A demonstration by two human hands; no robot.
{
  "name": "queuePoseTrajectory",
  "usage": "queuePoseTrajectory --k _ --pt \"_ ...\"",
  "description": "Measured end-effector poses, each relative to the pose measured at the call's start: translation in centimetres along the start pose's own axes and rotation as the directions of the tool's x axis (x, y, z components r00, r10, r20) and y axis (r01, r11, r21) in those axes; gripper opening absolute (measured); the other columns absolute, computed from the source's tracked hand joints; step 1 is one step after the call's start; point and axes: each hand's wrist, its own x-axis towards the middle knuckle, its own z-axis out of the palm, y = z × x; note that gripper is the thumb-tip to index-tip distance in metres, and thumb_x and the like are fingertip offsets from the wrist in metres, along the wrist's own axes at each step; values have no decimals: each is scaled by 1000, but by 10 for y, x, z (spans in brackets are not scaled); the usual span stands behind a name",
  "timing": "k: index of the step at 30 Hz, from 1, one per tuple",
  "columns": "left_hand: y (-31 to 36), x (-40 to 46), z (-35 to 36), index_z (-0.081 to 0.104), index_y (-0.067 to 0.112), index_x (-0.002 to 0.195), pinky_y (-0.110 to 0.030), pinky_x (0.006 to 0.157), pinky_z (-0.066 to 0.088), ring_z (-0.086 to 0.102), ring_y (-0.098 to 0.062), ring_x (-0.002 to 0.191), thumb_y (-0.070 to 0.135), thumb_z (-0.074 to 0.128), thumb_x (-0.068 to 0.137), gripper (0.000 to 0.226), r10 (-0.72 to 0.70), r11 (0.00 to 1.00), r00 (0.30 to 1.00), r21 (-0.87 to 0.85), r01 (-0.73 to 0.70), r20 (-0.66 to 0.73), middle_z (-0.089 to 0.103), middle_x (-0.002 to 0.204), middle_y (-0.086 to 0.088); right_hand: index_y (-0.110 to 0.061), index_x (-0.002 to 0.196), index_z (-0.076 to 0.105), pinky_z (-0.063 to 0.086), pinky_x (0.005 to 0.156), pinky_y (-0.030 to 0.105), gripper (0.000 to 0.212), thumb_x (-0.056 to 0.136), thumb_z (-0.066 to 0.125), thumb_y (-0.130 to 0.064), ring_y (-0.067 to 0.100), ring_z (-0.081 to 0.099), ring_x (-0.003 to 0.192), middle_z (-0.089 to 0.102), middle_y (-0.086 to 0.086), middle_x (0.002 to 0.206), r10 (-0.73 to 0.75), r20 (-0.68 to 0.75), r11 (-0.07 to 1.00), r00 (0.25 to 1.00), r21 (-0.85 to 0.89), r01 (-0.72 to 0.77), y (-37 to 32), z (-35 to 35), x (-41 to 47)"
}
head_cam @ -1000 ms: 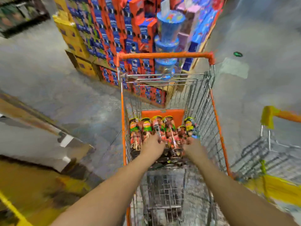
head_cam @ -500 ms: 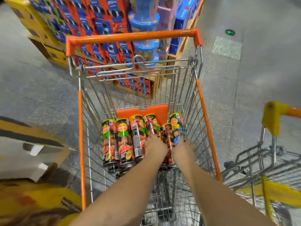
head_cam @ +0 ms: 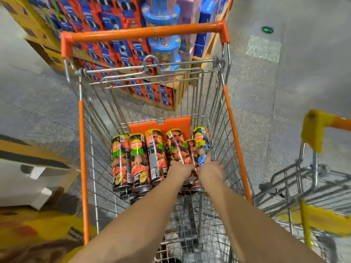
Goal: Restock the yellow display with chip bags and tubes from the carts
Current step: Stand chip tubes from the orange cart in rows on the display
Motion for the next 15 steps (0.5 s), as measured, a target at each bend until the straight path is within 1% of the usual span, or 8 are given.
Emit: queuePoseTrajectory --k 2,4,6,8,10,12,13,15 --pt "-4 -18 -13 46 4 118 -28 68 47 57 -17 81 30 75 76 57 57 995 997 -79 -53 50 59 101 -5 -18 152 8 44 91 38 80 91 58 -32 34 50 119 50 19 132 -4 -8 991 1000 133 5 -1 -3 -1" --pt "-7 -40 -29 53 9 111 -30 71 52 62 -19 84 38 79 66 60 94 989 992 -124 -83 80 63 98 -3 -16 145 22 46 88 39 76 82 63 -31 34 57 111 58 14 121 -15 45 934 999 356 -2 0 -3 5" --pt "-12 -63 -51 50 12 119 -36 83 54 62 -23 96 43 79 66 68 129 983 986 -147 -112 109 63 109 -2 -13 129 39 52 86 45 70 70 73 -29 36 62 101 62 12 108 -56 127 805 990 593 -30 2 -7 4" --pt "-18 -82 -74 41 17 131 -28 72 49 55 -19 95 42 74 79 66 181 976 976 -140 -164 120 56 117 -1 -12 109 49 54 84 48 53 68 80 -18 34 64 94 63 15 101 -97 149 669 984 742 -47 3 -17 -14" --pt "-29 -96 -98 33 16 144 -22 60 42 50 -14 89 39 69 86 72 235 965 964 -149 -216 121 54 122 -4 -10 108 56 55 78 41 39 76 77 -5 29 65 90 66 16 104 -174 125 549 977 836 -9 2 -33 -49" --pt "-50 -111 -131 28 22 146 -26 77 50 53 -13 96 42 74 80 83 277 949 954 -190 -253 113 53 127 -1 -14 128 51 57 71 39 59 76 79 -12 26 68 90 67 11 110 -253 125 440 959 898 0 -4 -43 -96" --pt "-59 -124 -148 28 28 146 -35 88 53 56 -17 105 49 80 69 95 285 941 952 -221 -255 114 53 133 -1 -23 133 47 58 72 42 69 73 82 -22 25 69 92 68 7 113 -294 140 422 946 907 -3 -6 -45 -117" --pt "-83 -144 -180 32 35 143 -48 94 53 58 -23 113 56 83 50 109 312 927 945 -248 -280 97 56 133 0 -34 127 47 52 85 44 64 73 82 -30 22 66 99 68 0 114 -404 122 382 907 923 46 -13 -51 -161"
